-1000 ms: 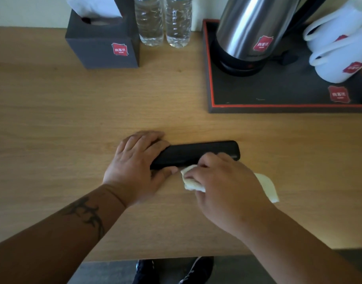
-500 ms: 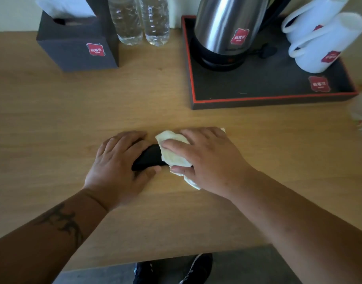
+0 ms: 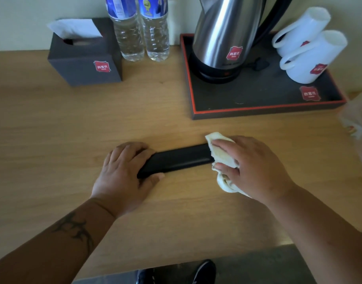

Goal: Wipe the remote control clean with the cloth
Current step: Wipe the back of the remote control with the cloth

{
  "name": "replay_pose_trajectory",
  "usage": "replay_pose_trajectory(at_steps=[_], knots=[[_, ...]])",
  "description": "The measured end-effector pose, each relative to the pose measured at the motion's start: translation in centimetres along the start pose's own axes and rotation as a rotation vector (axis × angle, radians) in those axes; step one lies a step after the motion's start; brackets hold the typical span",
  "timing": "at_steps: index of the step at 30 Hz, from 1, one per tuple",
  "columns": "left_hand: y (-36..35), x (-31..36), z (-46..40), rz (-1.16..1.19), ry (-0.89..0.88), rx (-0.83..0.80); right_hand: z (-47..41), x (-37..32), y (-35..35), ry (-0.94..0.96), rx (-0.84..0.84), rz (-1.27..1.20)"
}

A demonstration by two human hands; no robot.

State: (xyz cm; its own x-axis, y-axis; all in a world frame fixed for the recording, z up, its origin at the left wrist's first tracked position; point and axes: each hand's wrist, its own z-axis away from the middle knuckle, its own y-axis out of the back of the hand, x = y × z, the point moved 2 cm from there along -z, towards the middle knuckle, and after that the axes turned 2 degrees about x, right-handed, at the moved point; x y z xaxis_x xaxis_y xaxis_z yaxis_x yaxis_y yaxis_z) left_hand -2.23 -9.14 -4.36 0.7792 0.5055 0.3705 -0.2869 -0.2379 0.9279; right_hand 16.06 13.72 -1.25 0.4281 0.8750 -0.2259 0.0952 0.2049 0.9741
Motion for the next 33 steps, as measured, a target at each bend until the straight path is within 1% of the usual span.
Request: replay_pose_trajectory(at_steps=[2,4,6,8,10,11,13,15,16,18,19,20,22,25,27,30,32,33], knots=[[0.2,0.2,0.3,-0.028,0.057,0.044,1.8,0.2,0.6,-0.271,0.078,-0.08],[0.6,0.7,0.6,-0.035,0.162,0.064,3.3,-1.1,0.8,-0.494,0.133,-0.303],[0.9,1.6,1.3,0.008,0.278,0.048,3.3,-3.5,0.8,-0.587,0.103,-0.54],[0.9,2.8,2.5,0.078,0.389,0.005,2.0,-5.5,0.6,-0.629,0.037,-0.792],[1.1,4.7,3.7,0.13,0.414,-0.046,0.1,-6.7,0.6,-0.661,-0.033,-1.021],[1.2,5.6,4.3,0.162,0.379,-0.083,-0.8,-7.0,0.6,-0.663,-0.065,-1.112],[1.1,7.0,5.4,0.241,0.231,-0.17,-2.3,-7.4,0.7,-0.64,-0.163,-1.239],[1.0,7.2,6.0,0.278,0.121,-0.249,-3.2,-7.4,1.2,-0.575,-0.294,-1.25],[1.1,6.9,5.8,0.268,0.091,-0.236,-3.5,-7.2,1.5,-0.542,-0.331,-1.232],[1.6,5.5,4.8,0.154,-0.035,-0.066,-3.7,-6.0,2.3,-0.519,-0.318,-1.26],[1.9,4.9,3.9,0.065,-0.104,-0.009,-3.5,-5.1,2.7,-0.541,-0.294,-1.316],[2.1,4.3,2.7,-0.031,-0.157,-0.025,-3.1,-3.9,2.8,-0.591,-0.274,-1.387],[2.5,3.3,0.2,-0.175,-0.257,-0.144,-1.7,-1.6,2.7,-0.699,-0.268,-1.531],[2.1,2.9,-2.9,-0.279,-0.432,-0.268,0.1,0.1,1.8,-0.728,-0.336,-1.774],[2.0,3.2,-4.1,-0.308,-0.527,-0.29,0.6,0.6,1.2,-0.724,-0.335,-1.948],[2.1,3.0,-4.9,-0.309,-0.565,-0.287,0.6,1.2,0.9,-0.688,-0.267,-2.09],[2.1,2.3,-4.5,-0.276,-0.5,-0.269,0.5,1.4,1.0,-0.698,-0.239,-2.125],[2.1,1.9,-4.0,-0.259,-0.449,-0.252,0.4,1.3,1.1,-0.724,-0.216,-2.104]])
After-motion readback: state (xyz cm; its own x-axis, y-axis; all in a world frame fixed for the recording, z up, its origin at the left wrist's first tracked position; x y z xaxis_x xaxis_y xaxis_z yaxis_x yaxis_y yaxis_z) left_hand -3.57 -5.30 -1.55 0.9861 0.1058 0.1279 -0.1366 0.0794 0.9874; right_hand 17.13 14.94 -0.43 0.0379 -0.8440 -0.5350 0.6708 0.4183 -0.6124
